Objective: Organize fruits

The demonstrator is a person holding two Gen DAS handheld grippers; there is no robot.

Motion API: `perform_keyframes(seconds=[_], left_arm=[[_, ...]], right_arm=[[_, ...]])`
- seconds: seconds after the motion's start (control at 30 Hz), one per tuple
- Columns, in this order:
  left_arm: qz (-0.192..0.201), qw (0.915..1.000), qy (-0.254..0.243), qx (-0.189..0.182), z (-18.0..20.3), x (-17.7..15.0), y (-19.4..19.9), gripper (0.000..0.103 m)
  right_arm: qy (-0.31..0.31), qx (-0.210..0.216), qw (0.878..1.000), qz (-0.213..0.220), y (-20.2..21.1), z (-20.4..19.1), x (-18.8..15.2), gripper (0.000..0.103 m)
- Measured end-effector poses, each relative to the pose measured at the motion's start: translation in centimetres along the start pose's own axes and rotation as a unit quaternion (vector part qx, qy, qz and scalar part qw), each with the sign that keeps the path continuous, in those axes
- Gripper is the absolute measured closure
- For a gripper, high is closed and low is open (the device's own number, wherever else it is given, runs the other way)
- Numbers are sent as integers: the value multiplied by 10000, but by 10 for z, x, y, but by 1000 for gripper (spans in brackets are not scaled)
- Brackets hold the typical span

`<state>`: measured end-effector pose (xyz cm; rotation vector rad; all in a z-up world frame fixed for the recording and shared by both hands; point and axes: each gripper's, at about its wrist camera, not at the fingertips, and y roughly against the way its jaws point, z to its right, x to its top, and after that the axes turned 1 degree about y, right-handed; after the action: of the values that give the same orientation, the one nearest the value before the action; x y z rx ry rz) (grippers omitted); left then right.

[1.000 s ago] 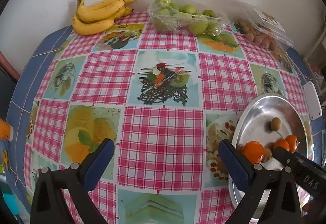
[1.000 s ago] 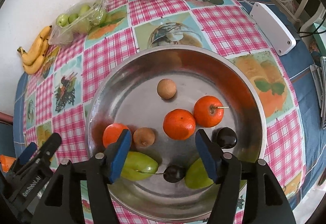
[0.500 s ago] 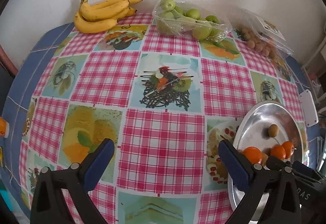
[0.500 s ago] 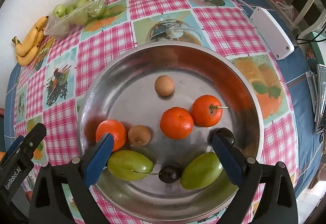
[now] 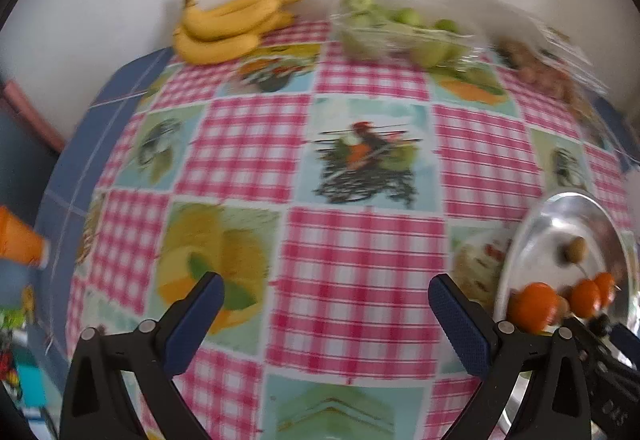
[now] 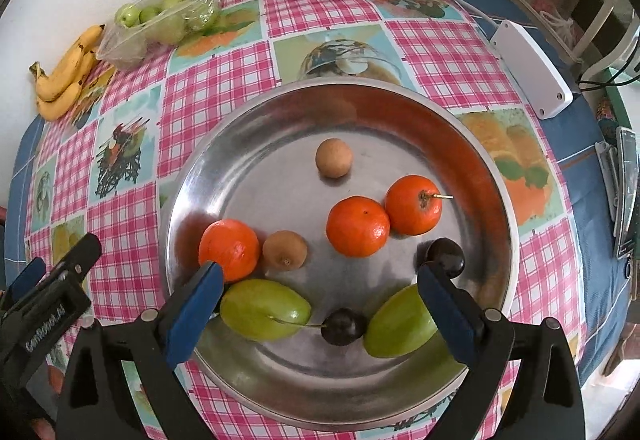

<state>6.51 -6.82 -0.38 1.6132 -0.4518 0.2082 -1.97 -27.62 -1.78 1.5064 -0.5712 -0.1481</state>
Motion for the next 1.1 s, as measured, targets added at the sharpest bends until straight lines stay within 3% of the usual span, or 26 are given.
perform_keyframes(seconds=[0.1, 0.4, 0.67, 1.1], left_arm=[[23, 9997, 64, 215, -6, 0, -1, 0], [-71, 9994, 143, 303, -19, -12, -2, 0], [-344, 9987, 316, 219, -35, -29, 0, 0], [-112, 9993, 341, 82, -64, -67, 41, 0]], right_arm=[[48, -27, 10000, 33, 4, -3, -5, 5], [157, -110, 9998, 82, 9, -10, -22, 5], [234, -143, 9994, 206, 19, -13, -38, 5], [242, -116, 9990, 347, 33, -8, -73, 5]])
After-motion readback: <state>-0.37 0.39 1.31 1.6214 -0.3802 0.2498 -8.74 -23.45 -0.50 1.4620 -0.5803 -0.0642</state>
